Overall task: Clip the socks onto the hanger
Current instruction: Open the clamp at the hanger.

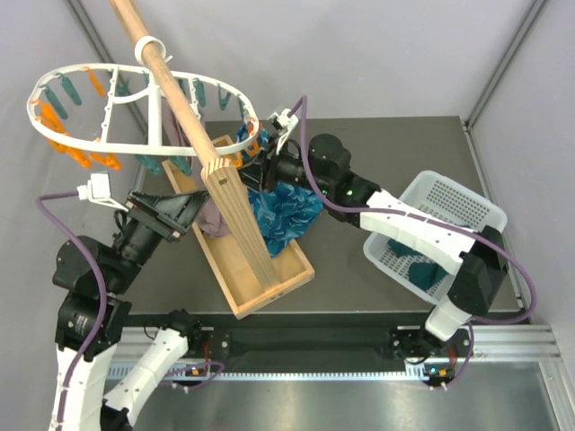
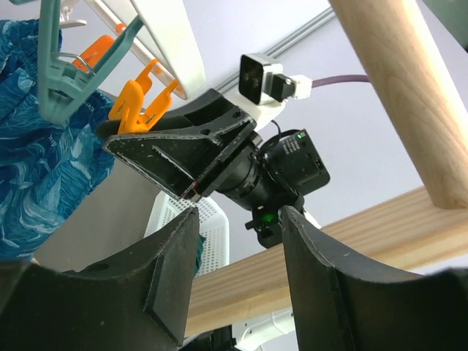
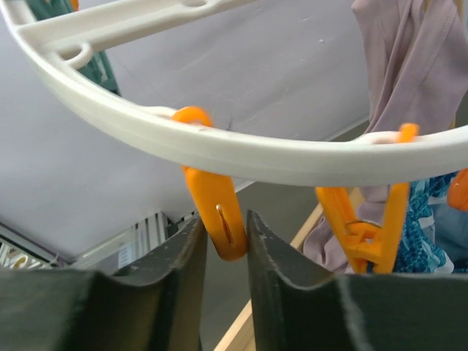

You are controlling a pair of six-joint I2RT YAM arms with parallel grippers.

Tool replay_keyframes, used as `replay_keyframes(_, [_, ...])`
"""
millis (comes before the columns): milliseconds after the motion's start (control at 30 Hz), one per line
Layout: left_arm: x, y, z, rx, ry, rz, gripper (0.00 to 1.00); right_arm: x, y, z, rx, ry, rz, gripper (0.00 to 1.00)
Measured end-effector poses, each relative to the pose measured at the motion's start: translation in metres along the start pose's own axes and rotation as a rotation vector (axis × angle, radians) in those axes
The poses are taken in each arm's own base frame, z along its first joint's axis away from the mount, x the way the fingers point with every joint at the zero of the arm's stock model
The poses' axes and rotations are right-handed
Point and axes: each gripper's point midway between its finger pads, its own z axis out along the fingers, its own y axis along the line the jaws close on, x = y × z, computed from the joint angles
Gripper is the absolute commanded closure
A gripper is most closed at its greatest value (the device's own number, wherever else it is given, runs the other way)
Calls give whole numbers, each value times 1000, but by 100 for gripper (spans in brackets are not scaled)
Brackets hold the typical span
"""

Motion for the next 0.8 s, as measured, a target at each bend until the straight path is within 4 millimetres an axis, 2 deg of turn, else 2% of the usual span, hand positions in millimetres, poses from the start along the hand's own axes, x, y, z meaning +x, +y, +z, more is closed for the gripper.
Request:
replay_keyframes(133, [3, 7, 10, -24, 20, -8, 51, 2, 7, 0, -4, 5, 3, 91])
replay_keyframes(167, [4, 9, 14, -31, 30, -13, 52, 1, 9, -1, -3, 6, 2, 98])
replay_keyframes(200, [6, 11, 17, -37, 40, -16, 52, 2, 10, -2, 0, 9, 2, 100])
replay_keyframes(367, [16, 31, 43, -98, 100, -35, 51, -4, 14, -10, 27, 10, -1, 100])
replay_keyframes(533, [20, 43, 55, -133, 123, -26, 46, -16, 13, -22, 79, -4, -10, 100])
replay_keyframes(700, [22, 37, 63, -98, 139, -17, 30, -22, 14, -33, 105, -4, -17, 100])
replay_keyframes(800, [26, 29, 69, -39, 142, -3, 26, -19, 13, -35, 117, 13, -14, 100])
